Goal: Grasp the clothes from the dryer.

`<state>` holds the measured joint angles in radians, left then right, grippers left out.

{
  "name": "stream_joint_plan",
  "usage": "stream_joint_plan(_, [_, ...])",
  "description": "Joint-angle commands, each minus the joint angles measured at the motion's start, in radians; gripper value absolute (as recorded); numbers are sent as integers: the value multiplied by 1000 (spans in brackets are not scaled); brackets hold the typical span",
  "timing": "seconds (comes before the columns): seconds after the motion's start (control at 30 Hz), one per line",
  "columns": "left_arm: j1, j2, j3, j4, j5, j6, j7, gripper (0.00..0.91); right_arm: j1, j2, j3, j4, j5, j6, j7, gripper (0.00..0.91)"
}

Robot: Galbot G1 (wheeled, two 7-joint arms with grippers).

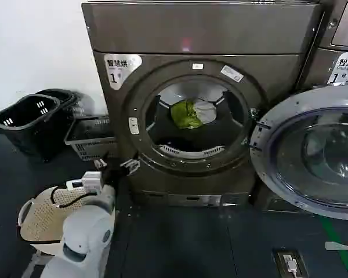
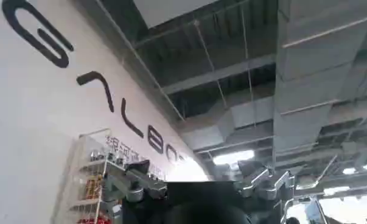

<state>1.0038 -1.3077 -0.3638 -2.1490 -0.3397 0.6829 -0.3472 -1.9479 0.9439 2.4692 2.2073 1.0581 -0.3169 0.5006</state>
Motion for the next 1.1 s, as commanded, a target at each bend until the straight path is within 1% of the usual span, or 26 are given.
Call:
stream_joint_plan(0.03, [-1,1,1,5,0,0,1,907,1,6,-4,7,-17,44,-71,907])
stream_joint_plan(0.07, [-1,1,2,5,0,0,1,907,1,10,-5,12,-21,51,-88,907])
stream_joint_plan(0.13, [-3,1,3,4,0,1,1,907,2,11,-3,18,-27,48,-101,907])
stream_joint_plan(0.47, [-7,12,0,0,-10,4,2,907,5,14,-2,21,-26,58,-108,907])
stream_joint_plan(1.1, [3,6,4,-3,-6,7,3,907,3,17,8,22,-24,66,-120,907])
